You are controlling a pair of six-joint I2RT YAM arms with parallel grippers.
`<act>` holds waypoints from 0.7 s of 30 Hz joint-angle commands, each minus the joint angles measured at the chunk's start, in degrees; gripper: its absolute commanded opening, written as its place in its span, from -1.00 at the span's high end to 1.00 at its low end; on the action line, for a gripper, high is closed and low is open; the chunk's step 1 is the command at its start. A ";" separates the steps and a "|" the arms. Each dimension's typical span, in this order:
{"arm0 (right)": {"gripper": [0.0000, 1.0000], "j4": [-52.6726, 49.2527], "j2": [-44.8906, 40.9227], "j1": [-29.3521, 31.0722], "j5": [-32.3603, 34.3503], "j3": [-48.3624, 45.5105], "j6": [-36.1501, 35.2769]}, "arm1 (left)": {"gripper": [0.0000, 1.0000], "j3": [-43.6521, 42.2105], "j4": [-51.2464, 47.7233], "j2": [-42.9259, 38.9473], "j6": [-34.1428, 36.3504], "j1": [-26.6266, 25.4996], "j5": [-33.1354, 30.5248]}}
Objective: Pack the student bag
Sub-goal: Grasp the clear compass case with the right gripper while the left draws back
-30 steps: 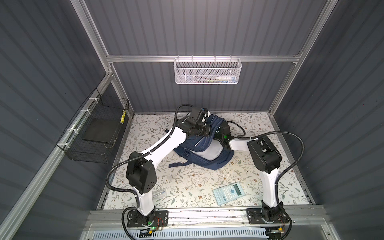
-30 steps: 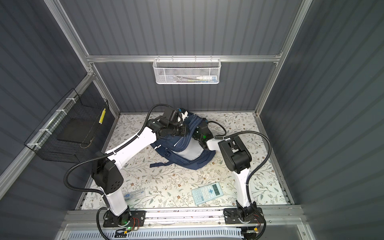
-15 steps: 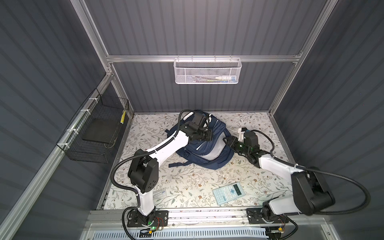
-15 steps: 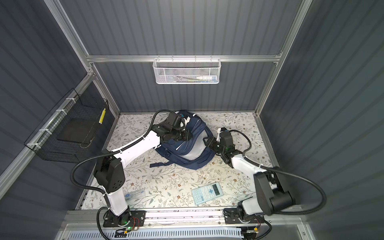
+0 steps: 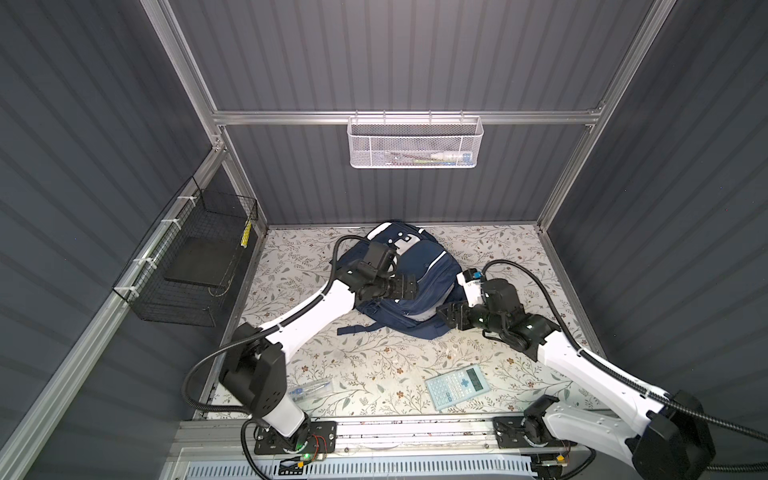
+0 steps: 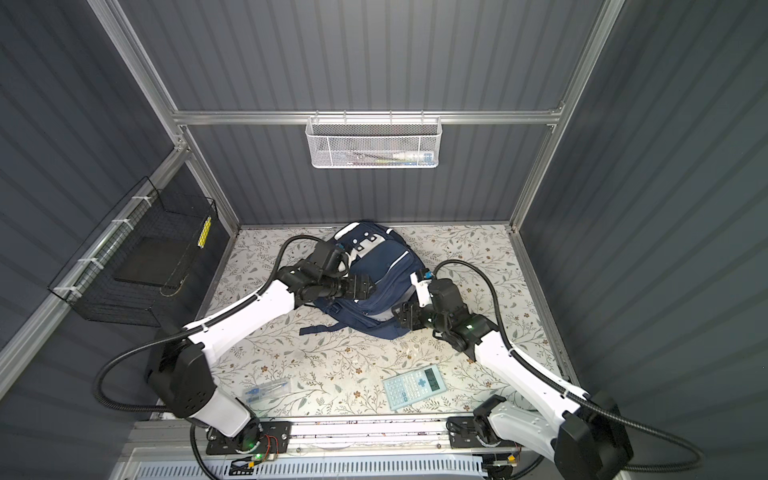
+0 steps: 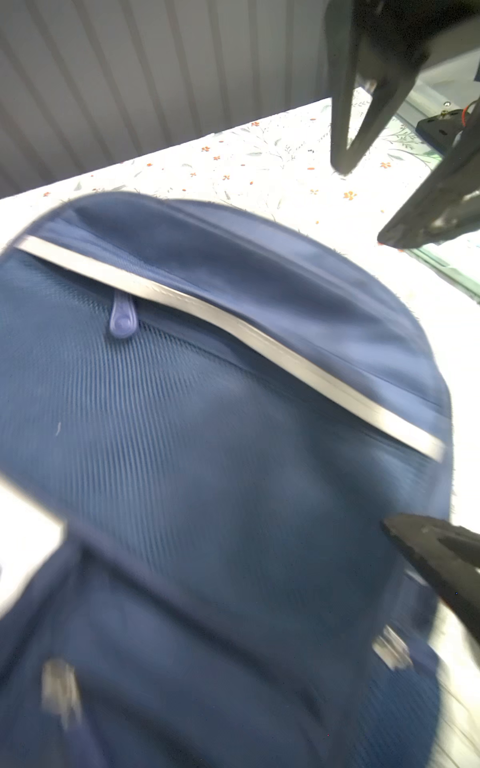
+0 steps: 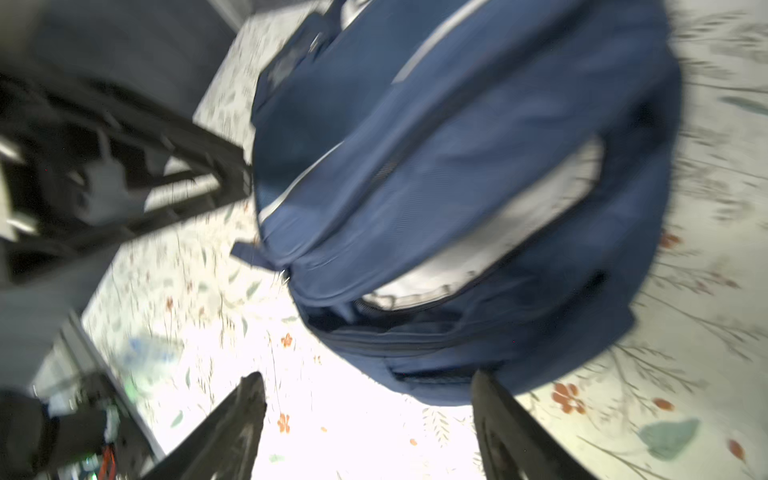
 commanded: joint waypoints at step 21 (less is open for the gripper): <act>-0.73 6.21 46.36 35.92 -11.65 31.42 -42.66 | -0.99 -21.71 -14.84 -20.78 6.03 30.22 0.02</act>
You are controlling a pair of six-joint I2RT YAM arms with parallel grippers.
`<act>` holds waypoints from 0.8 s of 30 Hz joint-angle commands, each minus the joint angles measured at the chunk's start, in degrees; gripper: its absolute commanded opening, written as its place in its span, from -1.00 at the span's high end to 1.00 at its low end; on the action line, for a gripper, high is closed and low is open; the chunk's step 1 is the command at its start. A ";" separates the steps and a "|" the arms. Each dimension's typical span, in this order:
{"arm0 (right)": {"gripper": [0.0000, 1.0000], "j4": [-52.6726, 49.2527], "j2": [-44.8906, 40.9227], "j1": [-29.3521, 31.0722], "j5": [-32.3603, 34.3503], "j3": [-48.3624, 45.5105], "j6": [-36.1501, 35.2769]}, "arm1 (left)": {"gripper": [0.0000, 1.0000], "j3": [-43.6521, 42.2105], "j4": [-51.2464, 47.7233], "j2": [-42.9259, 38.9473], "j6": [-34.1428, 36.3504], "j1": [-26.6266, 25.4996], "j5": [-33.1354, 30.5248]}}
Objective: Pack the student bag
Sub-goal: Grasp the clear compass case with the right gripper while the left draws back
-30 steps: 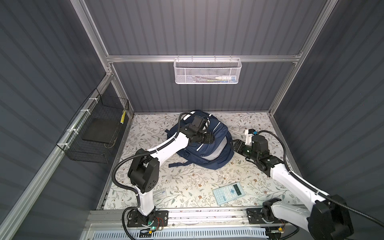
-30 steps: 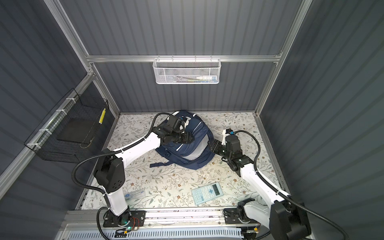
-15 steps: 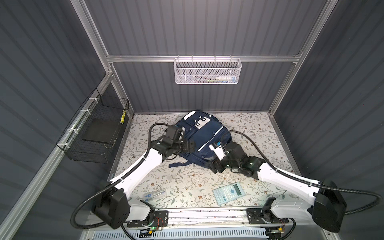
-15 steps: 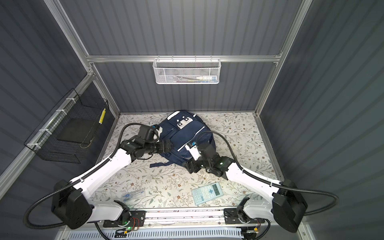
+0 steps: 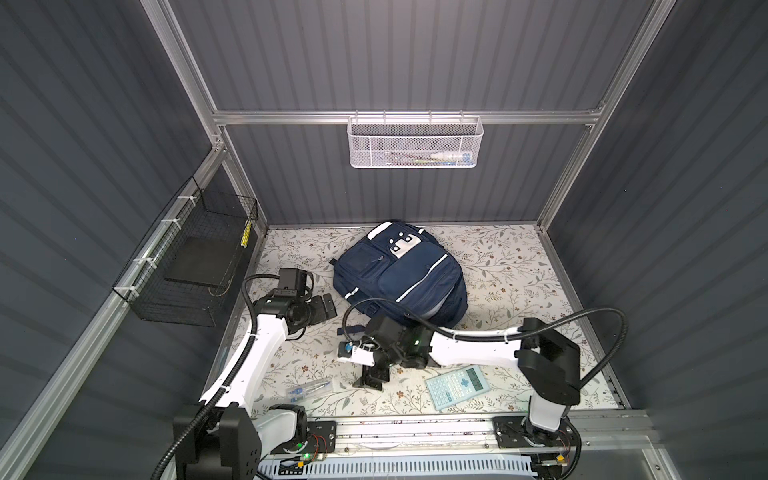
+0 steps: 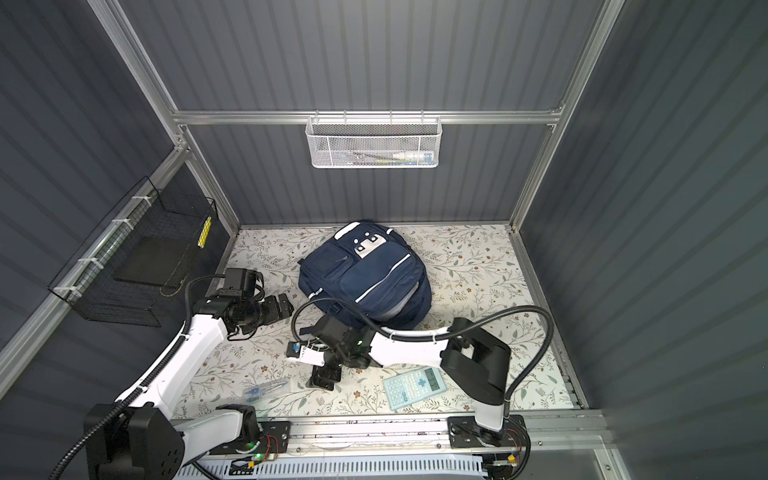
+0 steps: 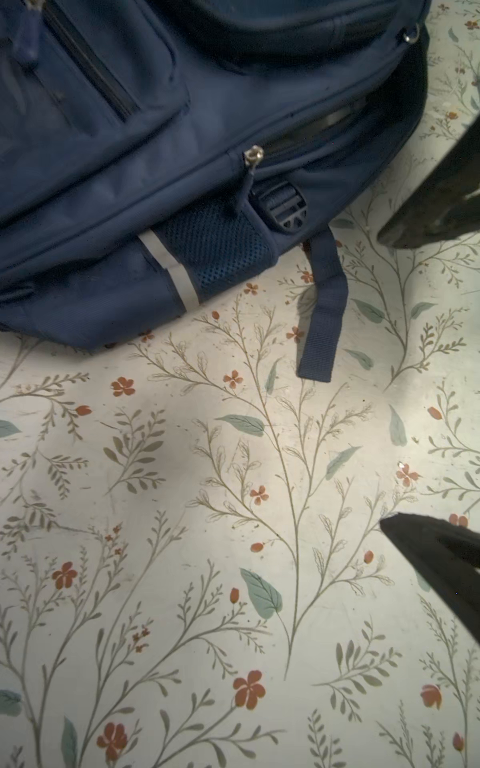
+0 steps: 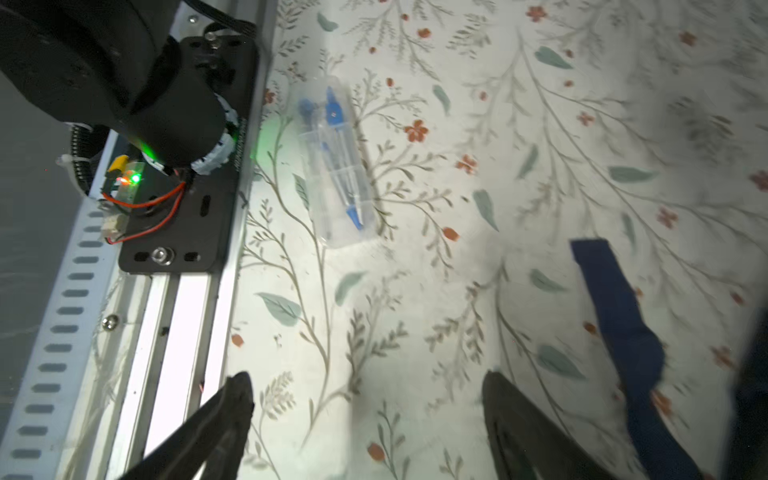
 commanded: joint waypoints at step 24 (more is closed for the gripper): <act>-0.29 -9.46 28.93 3.79 4.12 32.06 -7.80 | -1.00 -0.33 1.08 -2.66 2.25 0.21 3.78</act>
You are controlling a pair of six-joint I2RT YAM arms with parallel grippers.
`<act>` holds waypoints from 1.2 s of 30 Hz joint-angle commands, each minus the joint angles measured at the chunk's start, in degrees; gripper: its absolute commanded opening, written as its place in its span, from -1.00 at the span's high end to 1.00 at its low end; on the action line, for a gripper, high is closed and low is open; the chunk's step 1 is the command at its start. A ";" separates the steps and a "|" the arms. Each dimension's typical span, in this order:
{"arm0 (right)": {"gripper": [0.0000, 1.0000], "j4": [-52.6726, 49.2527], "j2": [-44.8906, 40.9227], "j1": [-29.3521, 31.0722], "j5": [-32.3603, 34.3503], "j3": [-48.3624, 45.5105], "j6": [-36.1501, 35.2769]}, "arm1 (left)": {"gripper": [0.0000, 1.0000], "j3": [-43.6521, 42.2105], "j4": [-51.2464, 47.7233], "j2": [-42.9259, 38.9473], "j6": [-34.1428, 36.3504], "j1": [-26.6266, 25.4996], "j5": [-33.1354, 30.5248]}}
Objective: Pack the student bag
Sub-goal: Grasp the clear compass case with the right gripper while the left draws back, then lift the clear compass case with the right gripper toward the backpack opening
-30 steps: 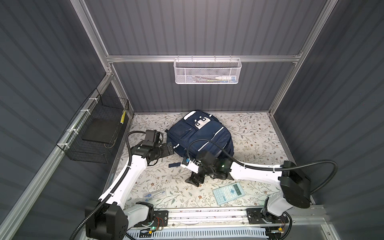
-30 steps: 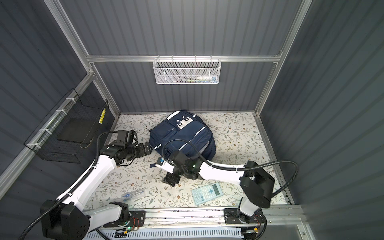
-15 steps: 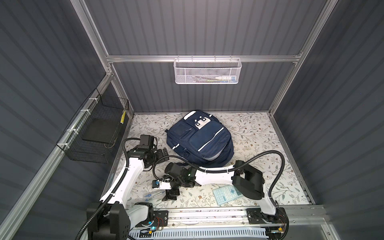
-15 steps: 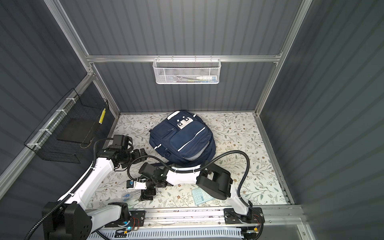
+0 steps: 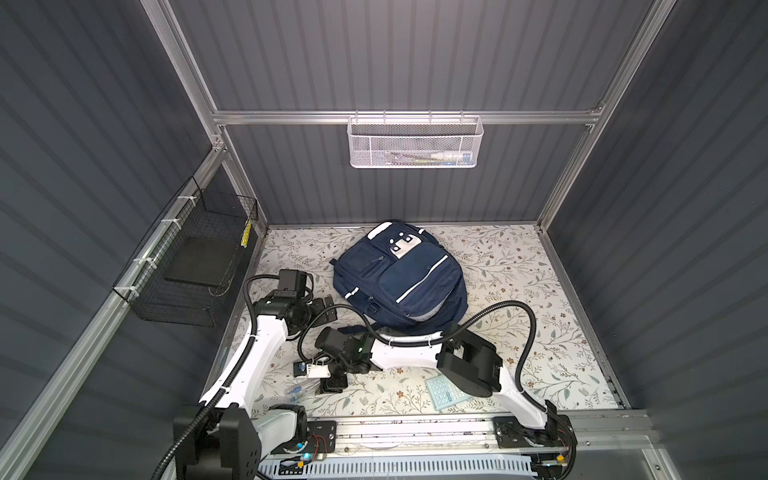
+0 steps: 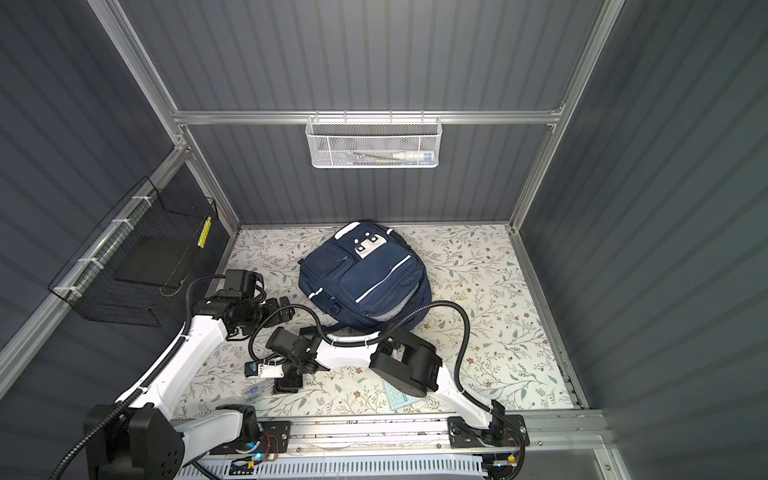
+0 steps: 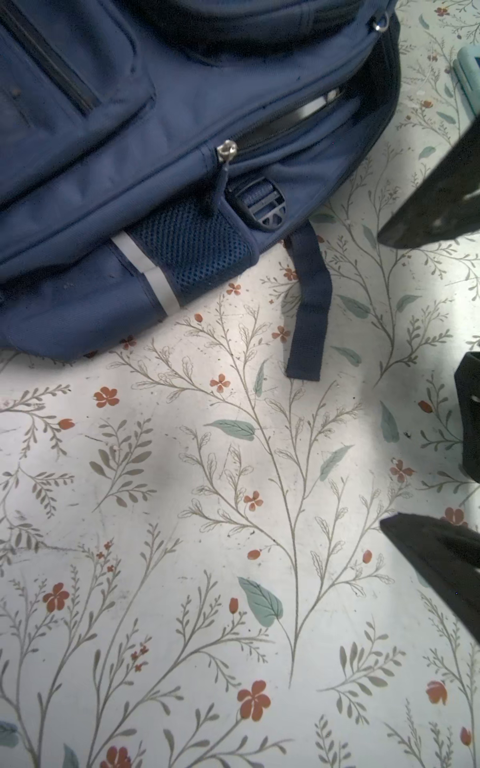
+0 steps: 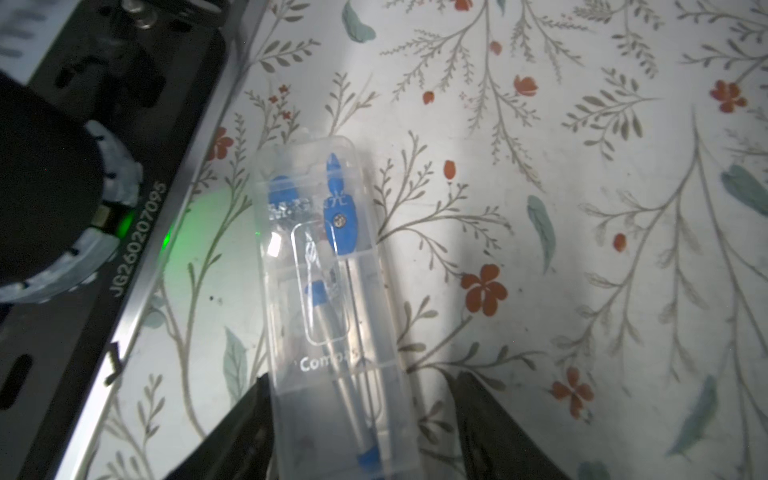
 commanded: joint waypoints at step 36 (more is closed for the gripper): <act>-0.24 -7.92 -23.05 -7.92 8.71 -31.52 3.06 | -0.99 -1.28 6.50 2.00 -2.12 -1.23 10.33</act>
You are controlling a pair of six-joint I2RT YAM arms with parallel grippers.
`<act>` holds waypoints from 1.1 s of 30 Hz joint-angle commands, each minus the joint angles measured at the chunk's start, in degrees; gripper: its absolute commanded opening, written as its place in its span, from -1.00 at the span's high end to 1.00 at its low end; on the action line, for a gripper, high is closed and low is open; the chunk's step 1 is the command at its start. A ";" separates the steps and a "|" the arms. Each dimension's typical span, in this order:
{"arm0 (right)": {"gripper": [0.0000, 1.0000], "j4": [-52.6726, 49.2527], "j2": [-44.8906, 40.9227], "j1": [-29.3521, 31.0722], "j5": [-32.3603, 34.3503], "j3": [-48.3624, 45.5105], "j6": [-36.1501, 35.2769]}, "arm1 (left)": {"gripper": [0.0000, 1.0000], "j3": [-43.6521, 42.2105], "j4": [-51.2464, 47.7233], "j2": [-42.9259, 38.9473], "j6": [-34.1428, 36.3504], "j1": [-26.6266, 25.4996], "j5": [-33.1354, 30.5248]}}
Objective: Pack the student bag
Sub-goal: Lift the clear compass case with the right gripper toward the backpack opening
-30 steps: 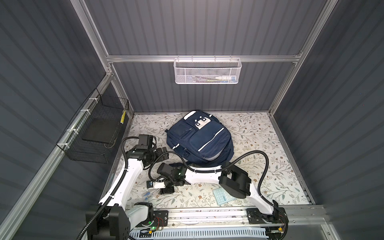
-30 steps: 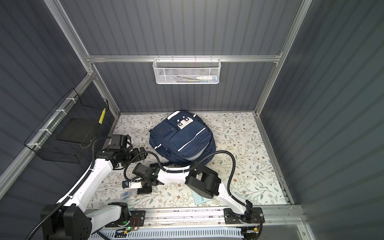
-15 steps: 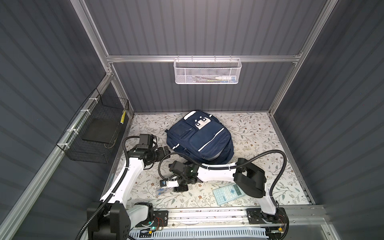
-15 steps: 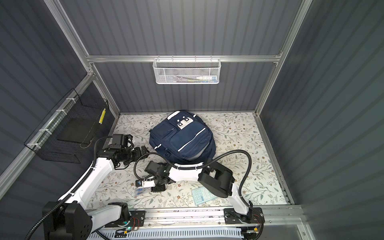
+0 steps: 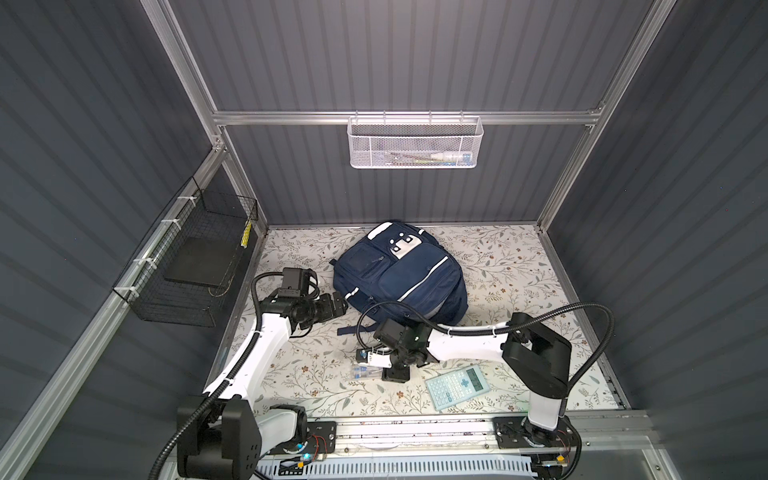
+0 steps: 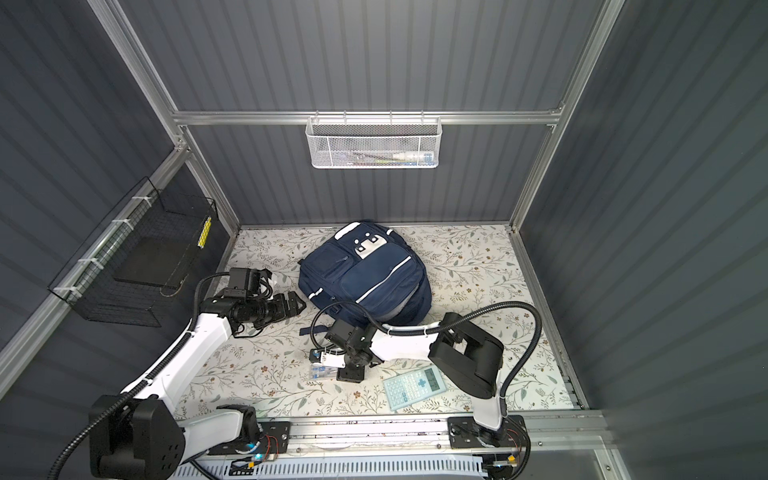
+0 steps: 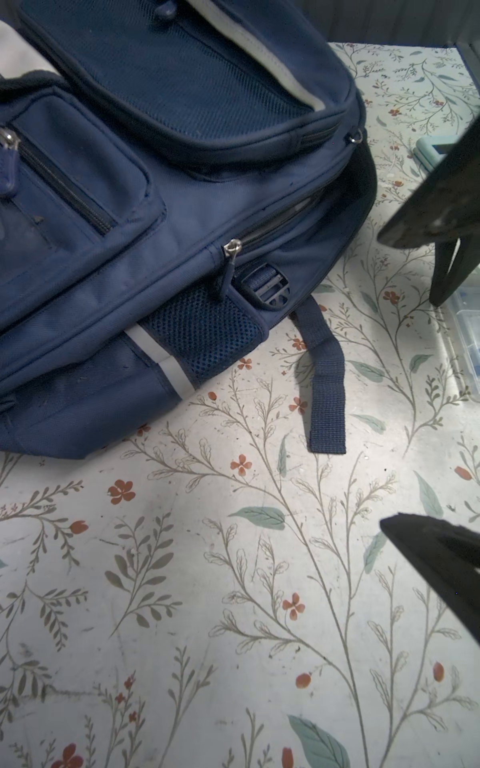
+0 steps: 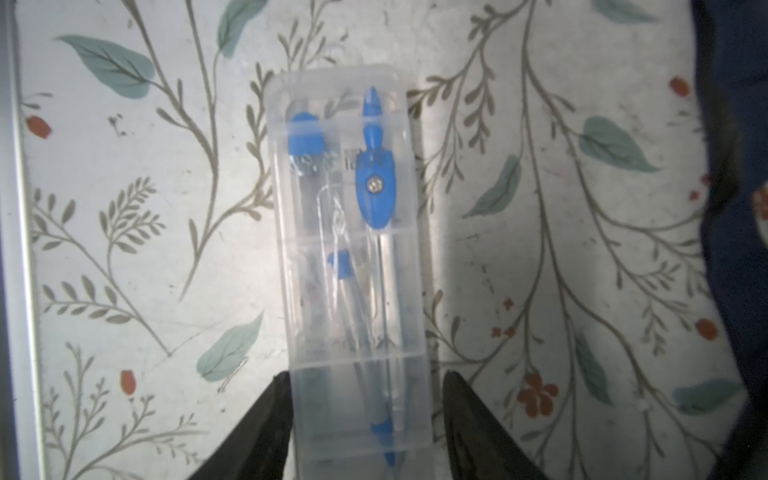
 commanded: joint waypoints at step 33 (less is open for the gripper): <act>0.41 -15.65 -39.66 -27.30 12.59 -12.93 32.30 | -1.00 30.02 -3.07 26.06 14.13 -32.00 -18.25</act>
